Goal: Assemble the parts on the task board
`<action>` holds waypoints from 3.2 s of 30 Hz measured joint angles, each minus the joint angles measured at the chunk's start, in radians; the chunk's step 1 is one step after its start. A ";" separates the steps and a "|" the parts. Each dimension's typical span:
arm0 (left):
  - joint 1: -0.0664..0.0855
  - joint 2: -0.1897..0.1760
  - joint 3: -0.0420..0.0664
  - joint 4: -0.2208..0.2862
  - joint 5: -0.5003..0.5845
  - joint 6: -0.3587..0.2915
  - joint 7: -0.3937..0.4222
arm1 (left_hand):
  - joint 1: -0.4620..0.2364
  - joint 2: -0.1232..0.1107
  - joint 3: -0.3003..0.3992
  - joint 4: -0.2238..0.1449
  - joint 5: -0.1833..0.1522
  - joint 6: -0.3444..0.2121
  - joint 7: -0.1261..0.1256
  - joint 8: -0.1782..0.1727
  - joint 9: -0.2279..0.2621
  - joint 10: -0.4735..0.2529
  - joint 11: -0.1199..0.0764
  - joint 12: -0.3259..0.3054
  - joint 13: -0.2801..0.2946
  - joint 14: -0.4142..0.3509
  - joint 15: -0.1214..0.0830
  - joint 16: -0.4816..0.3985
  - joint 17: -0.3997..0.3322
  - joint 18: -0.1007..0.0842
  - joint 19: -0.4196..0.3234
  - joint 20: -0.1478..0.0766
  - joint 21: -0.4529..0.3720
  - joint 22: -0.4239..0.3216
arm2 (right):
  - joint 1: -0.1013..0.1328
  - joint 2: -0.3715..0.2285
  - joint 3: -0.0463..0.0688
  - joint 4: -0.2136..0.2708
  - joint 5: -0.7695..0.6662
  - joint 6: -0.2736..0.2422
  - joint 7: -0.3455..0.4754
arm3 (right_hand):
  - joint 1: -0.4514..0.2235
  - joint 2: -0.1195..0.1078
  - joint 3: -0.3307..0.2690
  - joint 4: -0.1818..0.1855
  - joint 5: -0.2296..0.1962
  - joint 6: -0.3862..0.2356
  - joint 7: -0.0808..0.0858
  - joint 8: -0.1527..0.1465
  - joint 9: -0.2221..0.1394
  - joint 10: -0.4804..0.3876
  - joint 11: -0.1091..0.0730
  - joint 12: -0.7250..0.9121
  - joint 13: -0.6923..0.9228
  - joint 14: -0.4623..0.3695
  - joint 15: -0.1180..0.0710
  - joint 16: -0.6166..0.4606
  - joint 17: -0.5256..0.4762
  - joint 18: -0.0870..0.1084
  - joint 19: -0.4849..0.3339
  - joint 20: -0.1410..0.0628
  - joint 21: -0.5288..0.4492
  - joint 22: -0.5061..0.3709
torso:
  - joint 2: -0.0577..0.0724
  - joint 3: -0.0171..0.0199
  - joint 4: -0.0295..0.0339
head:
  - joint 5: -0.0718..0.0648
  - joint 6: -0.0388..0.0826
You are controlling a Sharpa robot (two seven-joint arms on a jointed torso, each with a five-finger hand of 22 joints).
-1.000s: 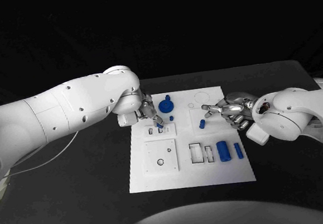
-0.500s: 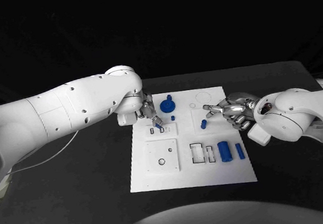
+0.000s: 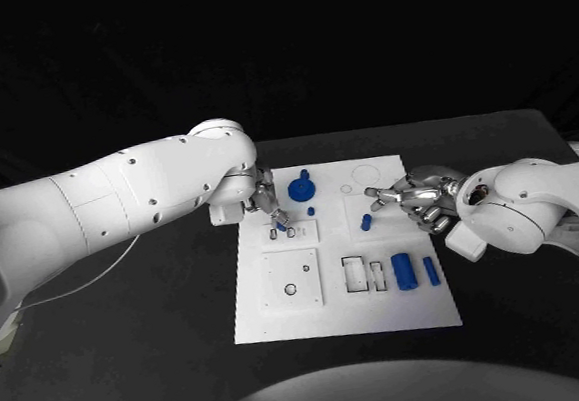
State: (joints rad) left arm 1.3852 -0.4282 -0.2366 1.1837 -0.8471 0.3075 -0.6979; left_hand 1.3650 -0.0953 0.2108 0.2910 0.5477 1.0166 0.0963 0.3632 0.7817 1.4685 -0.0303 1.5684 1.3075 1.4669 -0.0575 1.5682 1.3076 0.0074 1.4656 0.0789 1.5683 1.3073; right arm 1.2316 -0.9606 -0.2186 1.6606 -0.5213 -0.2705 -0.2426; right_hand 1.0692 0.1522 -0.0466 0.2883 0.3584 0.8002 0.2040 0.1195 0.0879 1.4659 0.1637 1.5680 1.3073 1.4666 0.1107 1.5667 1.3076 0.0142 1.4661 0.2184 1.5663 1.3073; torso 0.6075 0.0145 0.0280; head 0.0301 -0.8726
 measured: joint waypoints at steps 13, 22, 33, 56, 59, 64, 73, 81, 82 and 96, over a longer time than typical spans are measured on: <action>-0.009 0.009 -0.001 -0.009 0.021 -0.004 0.000 | -0.009 0.003 -0.001 0.001 0.000 0.002 -0.002 -0.002 0.001 0.000 0.000 0.000 0.000 0.000 0.000 0.000 0.000 0.000 0.000 0.000 0.000 0.000 | 0.000 0.000 0.000 0.000 0.000 0.000 0.000 | 0.000 0.000 0.000 0.000 0.000 0.000 0.000 0.000 0.000 0.000 0.000 0.000 0.000 0.000 0.000 0.000 0.000 0.000 0.000 0.000 0.000 0.001 | 0.000 -0.0003 -0.0003 | -0.003 0.000; -0.011 0.014 -0.001 -0.015 0.034 -0.007 0.000 | -0.014 0.010 0.000 0.000 -0.004 0.005 -0.006 -0.006 0.001 0.000 0.000 0.000 0.000 0.000 0.000 0.000 0.000 0.000 0.004 -0.004 0.000 0.000 | 0.000 0.001 0.000 0.000 0.000 0.000 0.000 | 0.000 0.000 0.000 0.000 0.000 0.000 0.000 0.000 0.001 0.000 0.000 0.000 0.000 0.000 0.000 0.000 0.000 0.000 0.000 0.000 0.000 0.001 | 0.000 0.0000 0.0000 | -0.002 0.000; -0.014 0.021 -0.001 -0.021 0.042 -0.015 0.000 | -0.010 0.019 0.004 0.000 -0.006 0.008 -0.003 -0.014 0.001 -0.002 -0.002 0.000 0.000 0.000 0.000 0.000 0.000 0.000 0.001 -0.006 0.000 0.000 | 0.000 0.002 0.000 0.000 0.000 0.000 0.000 | 0.000 0.000 0.000 0.000 0.000 0.000 0.000 0.000 0.001 0.000 0.000 0.000 0.000 0.000 0.000 0.000 0.000 0.000 0.000 0.000 0.000 0.001 | 0.000 -0.0001 0.0000 | -0.003 0.000; -0.020 0.027 -0.001 -0.032 0.049 -0.014 0.000 | -0.008 0.023 0.012 0.000 -0.012 0.009 -0.002 -0.022 0.002 0.002 0.002 0.000 0.000 0.000 0.000 0.000 0.000 0.000 0.000 -0.007 0.000 0.000 | 0.000 0.002 0.000 0.002 0.000 0.000 0.000 | 0.004 0.004 0.000 0.000 0.004 0.000 0.000 0.004 0.000 0.000 0.000 0.000 0.000 0.000 0.000 0.000 0.000 0.000 0.000 0.000 0.000 0.000 | 0.000 -0.0003 0.0000 | -0.003 0.000; -0.021 0.026 -0.001 -0.032 0.049 -0.014 0.000 | -0.007 0.024 0.015 -0.003 -0.015 0.009 -0.002 -0.019 0.002 0.002 0.002 0.000 0.000 0.000 0.000 0.000 0.000 0.000 0.000 -0.007 0.000 0.000 | 0.000 0.001 0.000 0.002 0.000 0.000 0.000 | 0.004 0.004 0.000 0.000 0.004 0.000 0.000 0.004 0.000 0.000 0.000 0.000 0.000 0.000 0.000 0.000 0.000 0.000 0.000 0.000 0.000 0.000 | 0.001 -0.0003 0.0000 | -0.003 0.000; -0.023 0.026 -0.001 -0.034 0.049 -0.015 0.000 | -0.006 0.026 0.015 -0.003 -0.011 0.009 -0.002 -0.019 0.002 0.001 0.003 0.000 0.000 0.000 0.000 0.000 0.000 0.000 0.000 -0.007 0.000 0.000 | 0.000 0.001 0.000 0.002 0.000 0.000 0.000 | 0.004 0.004 0.000 0.000 0.004 0.000 0.000 0.004 0.000 0.000 0.000 0.000 0.000 0.000 0.000 0.000 0.000 0.000 0.000 0.000 0.000 0.000 | 0.000 -0.0002 -0.0004 | -0.004 0.000; -0.024 0.027 -0.001 -0.038 0.049 -0.014 0.000 | -0.004 0.027 0.015 -0.003 -0.011 0.008 -0.003 -0.020 0.004 0.000 0.004 0.000 0.001 0.000 0.000 0.000 0.000 0.000 0.000 -0.007 0.000 0.000 | 0.000 0.003 0.000 0.001 0.000 0.000 0.000 | 0.004 0.004 0.000 0.000 0.004 0.000 0.000 0.004 0.000 0.000 0.000 0.000 0.000 0.000 0.000 0.000 0.000 0.000 0.000 0.000 0.000 0.000 | 0.000 0.0002 0.0000 | -0.004 0.000; -0.025 0.027 -0.001 -0.040 0.050 -0.014 0.000 | -0.003 0.028 0.014 -0.003 -0.012 0.007 -0.004 -0.022 0.004 0.000 0.004 0.000 0.000 0.000 0.000 0.000 0.000 0.000 0.000 -0.007 0.000 0.000 | 0.000 0.003 0.000 0.001 0.000 0.000 0.000 | 0.004 0.004 0.000 0.000 0.004 0.000 0.000 0.004 0.000 0.000 0.000 0.000 0.001 0.000 0.000 0.000 0.000 0.000 0.000 0.000 0.000 0.000 | 0.000 -0.0001 -0.0006 | -0.004 0.000; -0.025 0.027 -0.001 -0.040 0.050 -0.014 0.000 | -0.003 0.028 0.014 -0.003 -0.012 0.007 -0.004 -0.022 0.004 0.000 0.004 0.000 0.000 0.000 0.000 0.000 0.000 0.000 0.000 -0.007 0.000 0.000 | 0.000 0.003 0.000 0.001 0.000 0.000 0.000 | 0.004 0.004 0.000 0.000 0.004 0.000 0.000 0.004 0.000 0.000 0.000 0.000 0.001 0.000 0.000 0.000 0.000 0.000 0.000 0.000 0.000 0.000 | 0.000 -0.0001 -0.0006 | -0.004 0.000; -0.026 0.036 -0.001 -0.049 0.051 -0.013 0.000 | -0.001 0.031 0.021 -0.003 -0.016 0.005 -0.006 -0.023 0.004 0.000 0.004 0.000 0.000 0.000 0.000 0.000 0.000 0.000 0.000 -0.007 0.000 0.000 | 0.000 0.004 0.000 0.002 0.000 0.000 0.000 | 0.004 0.004 0.000 0.000 0.004 0.000 0.000 0.004 0.001 0.000 0.000 0.000 0.001 0.000 0.000 0.000 0.000 0.000 0.000 0.000 0.000 0.001 | 0.000 -0.0002 0.0000 | -0.006 0.000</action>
State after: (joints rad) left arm 1.3587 -0.3922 -0.2375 1.1350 -0.7962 0.2943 -0.6983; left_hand 1.3644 -0.0645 0.2314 0.2883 0.5313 1.0218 0.0905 0.3399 0.7860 1.4687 -0.0263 1.5683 1.3077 1.4669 -0.0574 1.5682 1.3080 0.0075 1.4656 0.0717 1.5684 1.3073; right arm 1.2316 -0.9570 -0.2186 1.6622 -0.5213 -0.2705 -0.2424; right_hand 1.0731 0.1562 -0.0466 0.2883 0.3622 0.8002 0.2041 0.1233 0.0887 1.4659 0.1637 1.5680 1.3080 1.4666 0.1107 1.5667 1.3073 0.0141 1.4660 0.2184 1.5663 1.3081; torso 0.6078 0.0143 0.0280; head 0.0241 -0.8726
